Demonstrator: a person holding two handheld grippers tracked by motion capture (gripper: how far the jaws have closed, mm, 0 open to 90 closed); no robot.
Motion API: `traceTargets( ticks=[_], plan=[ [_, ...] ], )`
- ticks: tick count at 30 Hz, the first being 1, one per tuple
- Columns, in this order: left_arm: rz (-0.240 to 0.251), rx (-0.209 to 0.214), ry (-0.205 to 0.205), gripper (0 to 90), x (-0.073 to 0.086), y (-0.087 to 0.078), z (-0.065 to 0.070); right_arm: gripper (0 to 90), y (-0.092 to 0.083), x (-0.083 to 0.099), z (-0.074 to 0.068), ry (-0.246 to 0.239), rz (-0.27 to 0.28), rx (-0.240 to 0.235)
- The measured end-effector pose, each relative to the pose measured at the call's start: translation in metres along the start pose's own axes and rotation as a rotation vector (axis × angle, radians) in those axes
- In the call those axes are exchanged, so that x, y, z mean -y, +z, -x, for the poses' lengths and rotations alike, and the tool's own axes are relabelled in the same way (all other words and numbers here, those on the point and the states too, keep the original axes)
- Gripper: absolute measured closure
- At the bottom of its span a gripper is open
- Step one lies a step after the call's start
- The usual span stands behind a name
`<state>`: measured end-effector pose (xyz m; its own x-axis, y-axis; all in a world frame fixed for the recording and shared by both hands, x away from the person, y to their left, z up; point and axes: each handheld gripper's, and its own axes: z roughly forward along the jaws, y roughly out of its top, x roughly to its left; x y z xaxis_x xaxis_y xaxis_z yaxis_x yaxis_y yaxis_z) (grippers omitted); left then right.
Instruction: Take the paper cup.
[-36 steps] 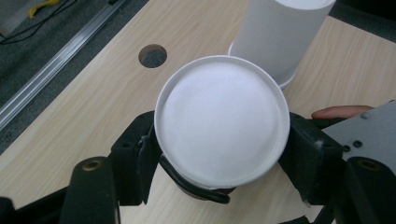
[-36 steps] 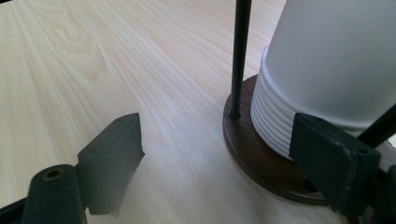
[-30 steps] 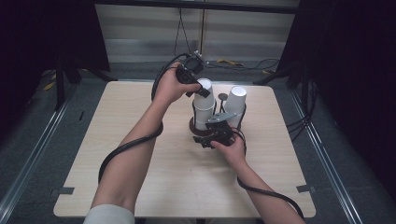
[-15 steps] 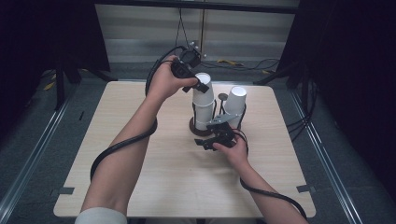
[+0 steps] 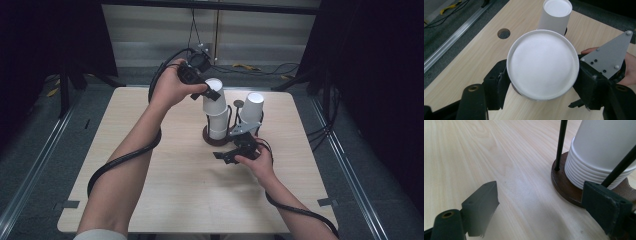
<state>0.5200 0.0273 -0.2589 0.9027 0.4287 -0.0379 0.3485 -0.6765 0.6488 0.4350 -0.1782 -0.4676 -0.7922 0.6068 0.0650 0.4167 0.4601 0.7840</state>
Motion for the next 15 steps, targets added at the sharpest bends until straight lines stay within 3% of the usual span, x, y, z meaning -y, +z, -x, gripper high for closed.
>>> traceTargets(
  ticks=[15],
  plan=[
    [-0.002, 0.009, -0.013, 33.7, 0.011, -0.006, 0.002, 13.2, -0.018, -0.009, 0.001, -0.044, -0.002, -0.018]
  ],
)
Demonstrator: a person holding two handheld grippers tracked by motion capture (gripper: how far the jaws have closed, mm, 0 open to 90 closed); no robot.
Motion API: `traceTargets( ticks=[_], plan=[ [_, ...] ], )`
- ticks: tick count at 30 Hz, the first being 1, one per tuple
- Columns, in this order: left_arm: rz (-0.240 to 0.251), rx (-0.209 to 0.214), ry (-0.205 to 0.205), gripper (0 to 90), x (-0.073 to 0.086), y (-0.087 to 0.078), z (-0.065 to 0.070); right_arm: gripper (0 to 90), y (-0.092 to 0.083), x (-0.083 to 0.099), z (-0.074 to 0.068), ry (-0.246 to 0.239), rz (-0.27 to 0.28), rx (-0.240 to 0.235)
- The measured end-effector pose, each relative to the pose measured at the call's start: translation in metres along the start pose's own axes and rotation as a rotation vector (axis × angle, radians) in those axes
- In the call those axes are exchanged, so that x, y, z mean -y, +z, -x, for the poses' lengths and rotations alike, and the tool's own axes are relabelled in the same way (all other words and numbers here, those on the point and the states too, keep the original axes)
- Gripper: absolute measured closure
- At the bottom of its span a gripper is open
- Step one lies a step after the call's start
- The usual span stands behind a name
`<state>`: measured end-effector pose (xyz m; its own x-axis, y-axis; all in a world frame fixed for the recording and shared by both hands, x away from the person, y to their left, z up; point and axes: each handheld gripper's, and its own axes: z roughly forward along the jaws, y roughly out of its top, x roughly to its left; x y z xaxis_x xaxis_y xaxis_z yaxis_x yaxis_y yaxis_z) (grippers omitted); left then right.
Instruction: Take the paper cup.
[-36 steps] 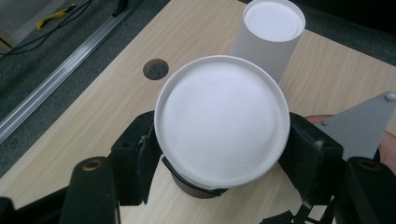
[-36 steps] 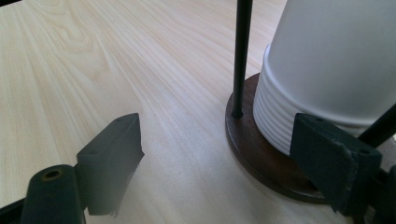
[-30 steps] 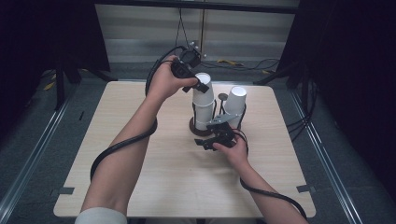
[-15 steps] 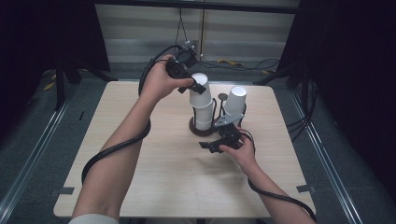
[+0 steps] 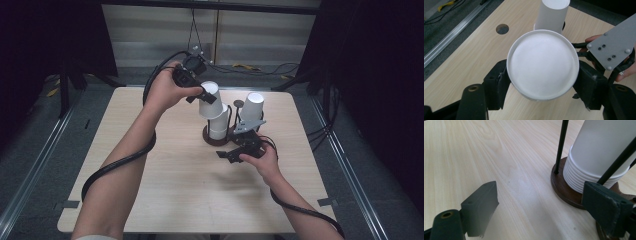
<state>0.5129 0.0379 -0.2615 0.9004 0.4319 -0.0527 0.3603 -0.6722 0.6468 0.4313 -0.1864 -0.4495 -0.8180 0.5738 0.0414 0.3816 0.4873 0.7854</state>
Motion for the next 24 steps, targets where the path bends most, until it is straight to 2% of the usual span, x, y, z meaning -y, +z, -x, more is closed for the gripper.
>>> traceTargets(
  ticks=[11, 24],
  plan=[
    [0.004, 0.0, 0.004, 33.6, -0.002, -0.002, 0.003, 13.1, -0.012, -0.012, 0.001, -0.013, -0.009, -0.022],
    [-0.003, -0.002, 0.018, 33.6, -0.013, -0.008, 0.006, 12.8, -0.029, -0.029, 0.009, 0.005, 0.002, -0.037]
  ],
)
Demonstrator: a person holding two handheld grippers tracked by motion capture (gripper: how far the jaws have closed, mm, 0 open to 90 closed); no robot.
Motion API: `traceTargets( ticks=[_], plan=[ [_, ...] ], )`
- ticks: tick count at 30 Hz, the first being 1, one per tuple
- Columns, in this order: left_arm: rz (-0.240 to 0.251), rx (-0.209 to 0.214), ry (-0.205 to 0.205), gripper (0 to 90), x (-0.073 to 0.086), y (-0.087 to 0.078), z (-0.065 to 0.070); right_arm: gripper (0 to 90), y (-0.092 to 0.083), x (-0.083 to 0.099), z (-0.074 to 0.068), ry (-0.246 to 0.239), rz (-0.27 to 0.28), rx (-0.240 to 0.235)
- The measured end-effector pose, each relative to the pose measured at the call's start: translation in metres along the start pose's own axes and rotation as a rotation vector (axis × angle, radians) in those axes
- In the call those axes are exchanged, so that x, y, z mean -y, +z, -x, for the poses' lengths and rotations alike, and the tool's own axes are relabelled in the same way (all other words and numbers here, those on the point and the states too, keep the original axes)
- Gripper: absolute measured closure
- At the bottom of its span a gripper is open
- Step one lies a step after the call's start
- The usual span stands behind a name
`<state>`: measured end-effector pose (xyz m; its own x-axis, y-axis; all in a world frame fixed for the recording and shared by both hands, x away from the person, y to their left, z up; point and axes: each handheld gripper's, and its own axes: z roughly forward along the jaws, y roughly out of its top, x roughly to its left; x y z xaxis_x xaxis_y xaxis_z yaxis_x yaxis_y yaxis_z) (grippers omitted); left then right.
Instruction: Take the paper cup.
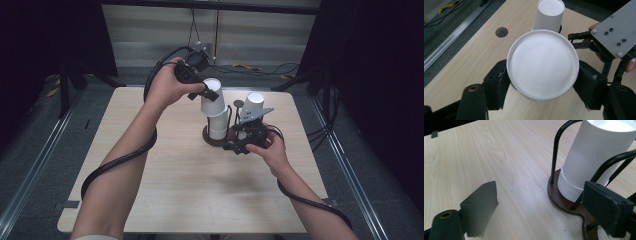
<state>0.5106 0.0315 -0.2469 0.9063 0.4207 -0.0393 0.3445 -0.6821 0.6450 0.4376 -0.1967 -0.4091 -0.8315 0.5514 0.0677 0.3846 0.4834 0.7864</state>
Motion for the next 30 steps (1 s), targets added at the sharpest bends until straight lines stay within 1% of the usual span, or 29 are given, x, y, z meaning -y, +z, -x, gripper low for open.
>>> traceTargets(
  ticks=[8, 9, 10, 11, 19, 24, 27, 30],
  plan=[
    [-0.001, 0.01, -0.002, 33.6, -0.005, -0.004, 0.001, 12.8, -0.008, -0.008, 0.001, -0.014, 0.009, 0.006],
    [0.002, 0.01, -0.01, 33.7, -0.005, -0.005, 0.001, 12.8, -0.009, -0.008, 0.001, -0.015, 0.011, 0.004],
    [-0.001, 0.011, 0.001, 33.6, -0.006, -0.005, 0.0, 12.8, -0.01, -0.01, 0.001, -0.017, 0.01, 0.007],
    [0.001, 0.012, -0.003, 33.6, -0.006, -0.006, 0.0, 12.8, -0.01, -0.011, 0.001, -0.021, 0.007, 0.011],
    [0.0, 0.029, -0.012, 33.6, -0.008, -0.006, 0.001, 12.8, -0.014, -0.018, 0.004, -0.011, 0.01, 0.005],
    [-0.004, 0.041, -0.01, 33.7, -0.009, -0.005, 0.002, 12.8, -0.015, -0.023, 0.004, -0.014, 0.009, 0.006],
    [-0.002, 0.043, -0.007, 33.7, -0.01, -0.005, 0.004, 12.8, -0.018, -0.026, 0.003, -0.024, 0.01, 0.004],
    [-0.006, 0.048, -0.008, 33.7, -0.011, -0.005, 0.006, 12.8, -0.021, -0.03, 0.003, -0.019, 0.027, 0.0]
  ],
)
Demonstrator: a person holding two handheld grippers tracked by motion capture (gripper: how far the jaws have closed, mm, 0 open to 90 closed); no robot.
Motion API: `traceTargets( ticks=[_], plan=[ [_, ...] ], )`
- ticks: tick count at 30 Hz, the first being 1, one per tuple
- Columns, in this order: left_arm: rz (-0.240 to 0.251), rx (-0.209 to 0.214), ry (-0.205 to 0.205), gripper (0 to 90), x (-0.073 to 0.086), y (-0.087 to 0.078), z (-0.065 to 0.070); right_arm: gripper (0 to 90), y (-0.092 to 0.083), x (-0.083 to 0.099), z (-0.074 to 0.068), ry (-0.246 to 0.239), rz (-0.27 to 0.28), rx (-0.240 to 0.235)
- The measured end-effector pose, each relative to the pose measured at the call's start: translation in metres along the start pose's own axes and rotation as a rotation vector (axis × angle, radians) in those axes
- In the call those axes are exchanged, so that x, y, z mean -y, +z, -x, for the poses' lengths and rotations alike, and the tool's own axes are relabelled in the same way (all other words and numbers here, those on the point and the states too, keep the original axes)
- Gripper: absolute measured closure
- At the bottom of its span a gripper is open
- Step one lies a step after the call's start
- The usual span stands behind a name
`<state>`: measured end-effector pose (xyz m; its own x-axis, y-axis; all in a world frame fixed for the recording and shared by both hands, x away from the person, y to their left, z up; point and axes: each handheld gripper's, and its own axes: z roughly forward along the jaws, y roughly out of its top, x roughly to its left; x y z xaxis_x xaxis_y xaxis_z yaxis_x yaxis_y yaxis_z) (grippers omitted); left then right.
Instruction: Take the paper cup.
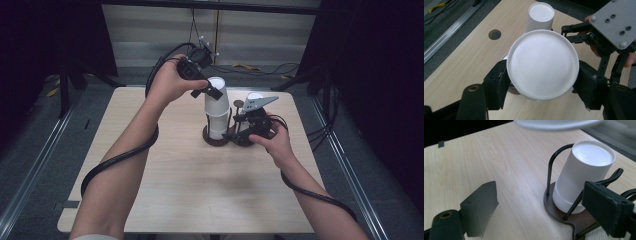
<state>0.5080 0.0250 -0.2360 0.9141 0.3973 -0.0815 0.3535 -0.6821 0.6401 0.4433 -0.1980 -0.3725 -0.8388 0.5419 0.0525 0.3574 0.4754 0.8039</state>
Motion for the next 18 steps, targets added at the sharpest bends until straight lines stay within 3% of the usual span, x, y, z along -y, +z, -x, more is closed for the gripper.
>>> traceTargets(
  ticks=[5, 18],
  plan=[
    [0.0, -0.003, 0.01, 33.7, -0.005, -0.003, 0.002, 12.8, -0.006, -0.006, 0.001, -0.006, 0.01, 0.01],
    [-0.008, 0.009, 0.015, 33.7, -0.012, 0.002, 0.001, 12.8, -0.021, -0.022, 0.01, 0.011, 0.062, -0.02]
  ],
)
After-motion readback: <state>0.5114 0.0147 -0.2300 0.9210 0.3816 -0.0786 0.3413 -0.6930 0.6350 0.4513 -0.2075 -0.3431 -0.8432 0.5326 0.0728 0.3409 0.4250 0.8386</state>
